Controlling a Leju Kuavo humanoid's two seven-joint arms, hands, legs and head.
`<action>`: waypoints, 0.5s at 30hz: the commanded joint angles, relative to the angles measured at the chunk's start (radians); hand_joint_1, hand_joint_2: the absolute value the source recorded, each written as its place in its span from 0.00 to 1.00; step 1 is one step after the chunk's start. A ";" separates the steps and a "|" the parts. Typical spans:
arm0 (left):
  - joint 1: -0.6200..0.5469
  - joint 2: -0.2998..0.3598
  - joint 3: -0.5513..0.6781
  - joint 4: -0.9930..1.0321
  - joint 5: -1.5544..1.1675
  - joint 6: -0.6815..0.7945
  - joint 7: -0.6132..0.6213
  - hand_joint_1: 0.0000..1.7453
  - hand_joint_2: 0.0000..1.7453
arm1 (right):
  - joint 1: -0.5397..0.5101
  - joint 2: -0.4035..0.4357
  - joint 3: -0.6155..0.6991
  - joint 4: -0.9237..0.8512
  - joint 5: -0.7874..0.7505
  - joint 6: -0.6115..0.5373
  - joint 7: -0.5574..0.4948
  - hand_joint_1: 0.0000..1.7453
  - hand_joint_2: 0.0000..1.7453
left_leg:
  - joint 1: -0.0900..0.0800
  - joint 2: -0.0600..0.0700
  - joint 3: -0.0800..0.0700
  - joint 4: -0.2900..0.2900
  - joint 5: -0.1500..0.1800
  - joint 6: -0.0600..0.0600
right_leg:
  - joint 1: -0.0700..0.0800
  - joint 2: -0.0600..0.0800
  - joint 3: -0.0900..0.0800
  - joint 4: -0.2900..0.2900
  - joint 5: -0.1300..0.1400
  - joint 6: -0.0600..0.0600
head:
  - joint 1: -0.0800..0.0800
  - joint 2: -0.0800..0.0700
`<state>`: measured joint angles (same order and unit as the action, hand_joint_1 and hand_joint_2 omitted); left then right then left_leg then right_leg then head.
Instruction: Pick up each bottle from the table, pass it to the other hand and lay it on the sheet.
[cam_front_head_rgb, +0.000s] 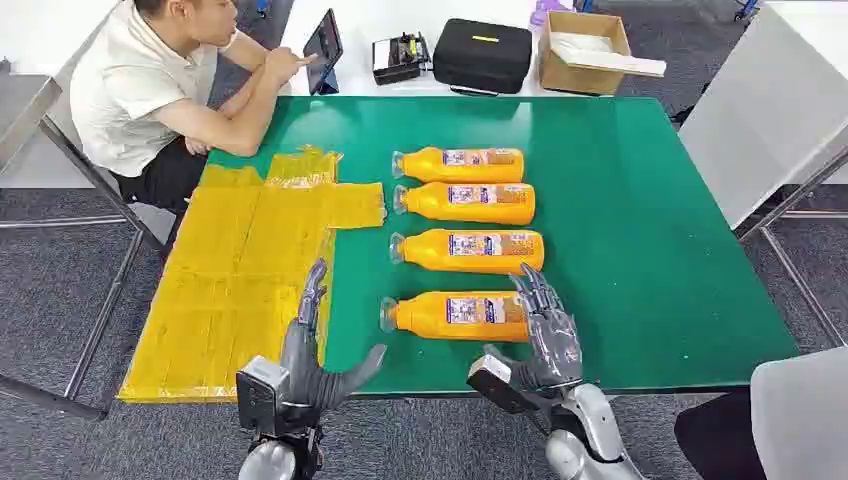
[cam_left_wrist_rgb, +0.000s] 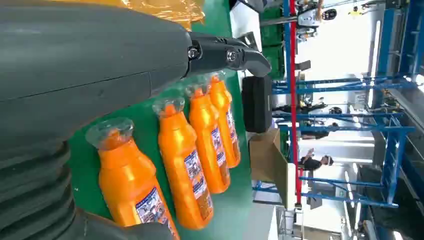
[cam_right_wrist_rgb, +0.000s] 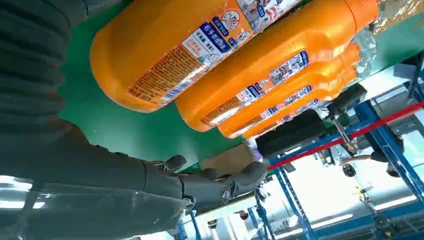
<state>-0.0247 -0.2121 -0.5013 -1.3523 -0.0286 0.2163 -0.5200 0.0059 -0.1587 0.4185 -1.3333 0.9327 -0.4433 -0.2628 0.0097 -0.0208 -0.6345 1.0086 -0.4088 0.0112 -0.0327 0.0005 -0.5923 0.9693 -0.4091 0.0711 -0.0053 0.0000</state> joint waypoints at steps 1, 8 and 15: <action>-0.044 0.017 -0.026 0.079 0.001 0.001 0.002 0.00 1.00 | -0.033 0.042 0.007 0.046 -0.038 -0.015 -0.048 0.00 1.00 | 0.001 0.003 0.006 0.000 -0.003 0.000 | 0.002 0.001 0.006 -0.001 -0.002 -0.005 | 0.000 0.000; -0.069 0.010 -0.021 0.140 -0.009 0.007 0.002 0.00 1.00 | -0.039 0.034 0.016 0.058 -0.035 -0.009 -0.049 0.00 1.00 | 0.001 0.002 0.005 -0.001 -0.001 0.000 | 0.001 0.000 0.005 -0.001 -0.001 -0.004 | 0.000 0.000; -0.086 0.001 -0.024 0.170 -0.032 0.008 -0.009 0.00 1.00 | -0.045 0.055 0.007 0.052 -0.070 -0.035 -0.082 0.00 1.00 | 0.001 0.002 0.005 0.000 -0.002 0.000 | 0.001 0.001 0.005 -0.001 -0.001 -0.004 | 0.000 0.000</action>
<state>-0.0572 -0.2121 -0.5074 -1.2871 -0.0496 0.2255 -0.5230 -0.0010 -0.1270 0.4192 -1.3321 0.8976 -0.4513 -0.3105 0.0096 -0.0208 -0.6346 1.0086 -0.4087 0.0113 -0.0327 0.0004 -0.5922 0.9693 -0.4091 0.0712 -0.0053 0.0000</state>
